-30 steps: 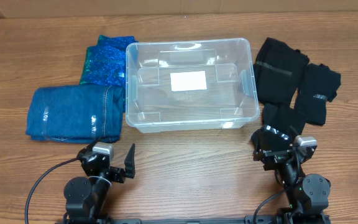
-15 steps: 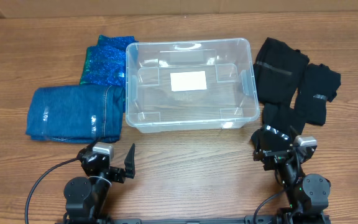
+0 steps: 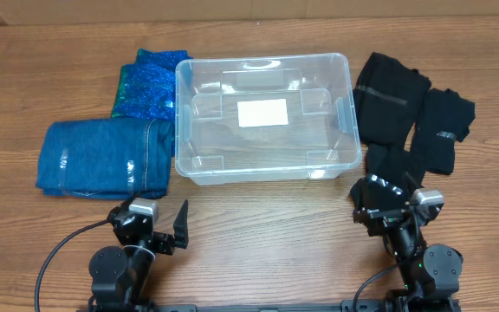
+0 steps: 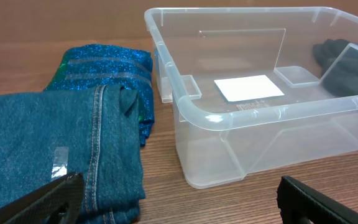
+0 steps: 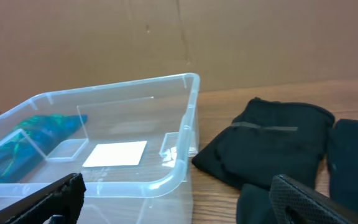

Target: Pack container

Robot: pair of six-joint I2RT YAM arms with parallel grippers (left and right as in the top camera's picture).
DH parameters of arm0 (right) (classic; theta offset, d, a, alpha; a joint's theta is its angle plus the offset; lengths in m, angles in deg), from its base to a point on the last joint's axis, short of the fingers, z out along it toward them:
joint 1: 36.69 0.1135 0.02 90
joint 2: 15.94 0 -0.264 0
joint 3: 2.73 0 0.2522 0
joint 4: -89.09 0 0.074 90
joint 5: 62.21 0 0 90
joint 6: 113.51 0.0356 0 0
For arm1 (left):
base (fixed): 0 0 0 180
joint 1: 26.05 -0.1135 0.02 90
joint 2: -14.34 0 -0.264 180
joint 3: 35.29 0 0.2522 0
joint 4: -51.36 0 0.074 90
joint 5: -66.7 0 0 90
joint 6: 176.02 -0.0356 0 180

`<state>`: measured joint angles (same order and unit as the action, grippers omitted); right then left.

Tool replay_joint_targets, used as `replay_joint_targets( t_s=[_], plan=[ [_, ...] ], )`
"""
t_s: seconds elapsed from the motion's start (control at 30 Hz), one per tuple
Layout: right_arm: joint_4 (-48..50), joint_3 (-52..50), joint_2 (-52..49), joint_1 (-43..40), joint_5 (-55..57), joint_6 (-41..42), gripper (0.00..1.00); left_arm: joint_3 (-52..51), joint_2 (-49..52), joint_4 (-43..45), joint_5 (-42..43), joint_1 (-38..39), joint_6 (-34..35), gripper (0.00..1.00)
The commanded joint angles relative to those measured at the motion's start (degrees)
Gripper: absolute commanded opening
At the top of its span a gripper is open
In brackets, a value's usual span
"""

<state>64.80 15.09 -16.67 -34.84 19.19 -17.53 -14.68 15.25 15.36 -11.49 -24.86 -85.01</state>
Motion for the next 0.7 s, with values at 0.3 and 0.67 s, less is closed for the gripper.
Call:
replay_joint_targets(
  t_s=[0.3,0.67],
  plan=[
    [-2.58,0.02,0.55,-0.37,-1.16,-0.02,1.00,-0.37,-0.66,1.86,5.92,0.35,2.12,1.00],
    [-2.54,0.02,0.55,-0.37,-1.14,-0.02,1.00,3.91,1.07,6.03,4.13,0.28,15.19,1.00]
  ],
)
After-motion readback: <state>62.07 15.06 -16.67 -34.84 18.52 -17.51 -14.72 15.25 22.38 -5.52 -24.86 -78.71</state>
